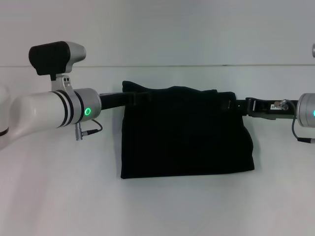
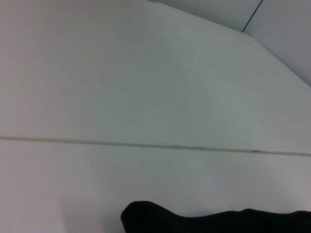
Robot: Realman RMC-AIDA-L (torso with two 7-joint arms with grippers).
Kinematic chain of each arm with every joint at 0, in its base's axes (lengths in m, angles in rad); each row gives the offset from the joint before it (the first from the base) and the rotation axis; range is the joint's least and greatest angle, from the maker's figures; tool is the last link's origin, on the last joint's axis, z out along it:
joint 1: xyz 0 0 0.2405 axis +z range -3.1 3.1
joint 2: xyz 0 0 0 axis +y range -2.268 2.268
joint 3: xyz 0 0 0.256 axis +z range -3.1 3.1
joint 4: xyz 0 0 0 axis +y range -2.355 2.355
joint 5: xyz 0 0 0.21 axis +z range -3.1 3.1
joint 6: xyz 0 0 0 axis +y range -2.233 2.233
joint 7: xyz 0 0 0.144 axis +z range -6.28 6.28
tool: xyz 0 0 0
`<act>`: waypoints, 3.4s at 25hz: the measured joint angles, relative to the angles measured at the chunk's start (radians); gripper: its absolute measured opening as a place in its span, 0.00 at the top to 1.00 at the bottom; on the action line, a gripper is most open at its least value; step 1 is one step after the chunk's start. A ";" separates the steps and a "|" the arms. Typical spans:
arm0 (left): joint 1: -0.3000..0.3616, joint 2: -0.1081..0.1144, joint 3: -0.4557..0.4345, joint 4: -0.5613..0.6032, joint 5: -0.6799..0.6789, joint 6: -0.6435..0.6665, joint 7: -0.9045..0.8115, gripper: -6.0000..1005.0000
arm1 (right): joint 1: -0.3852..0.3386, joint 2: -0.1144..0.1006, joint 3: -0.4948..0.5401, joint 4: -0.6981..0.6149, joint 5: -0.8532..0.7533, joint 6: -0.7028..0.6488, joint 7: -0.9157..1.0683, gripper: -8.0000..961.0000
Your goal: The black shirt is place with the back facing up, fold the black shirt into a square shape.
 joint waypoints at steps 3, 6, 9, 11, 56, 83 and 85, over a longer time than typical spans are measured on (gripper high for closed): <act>0.009 -0.005 -0.006 0.009 -0.004 -0.007 0.022 0.17 | 0.007 0.004 0.000 0.010 0.000 0.015 -0.001 0.27; 0.018 -0.008 -0.007 0.022 -0.004 -0.008 0.024 0.18 | 0.020 0.009 -0.001 0.036 0.000 0.043 -0.005 0.27; 0.022 -0.009 -0.008 0.028 -0.009 -0.011 0.024 0.31 | 0.031 0.019 -0.002 0.055 0.000 0.071 -0.017 0.27; 0.023 -0.009 -0.008 0.029 -0.014 -0.014 0.026 0.40 | 0.037 0.026 -0.002 0.060 0.002 0.088 -0.024 0.27; 0.024 -0.004 -0.009 0.030 -0.045 -0.031 0.049 0.99 | 0.018 0.054 0.012 0.063 0.109 0.192 -0.196 0.87; 0.002 0.007 0.004 0.035 -0.048 -0.023 0.048 0.99 | -0.066 0.059 0.012 0.022 0.268 0.160 -0.283 0.86; -0.002 0.009 0.003 0.035 -0.048 -0.025 0.047 0.99 | -0.079 0.048 0.012 0.022 0.301 0.145 -0.291 0.78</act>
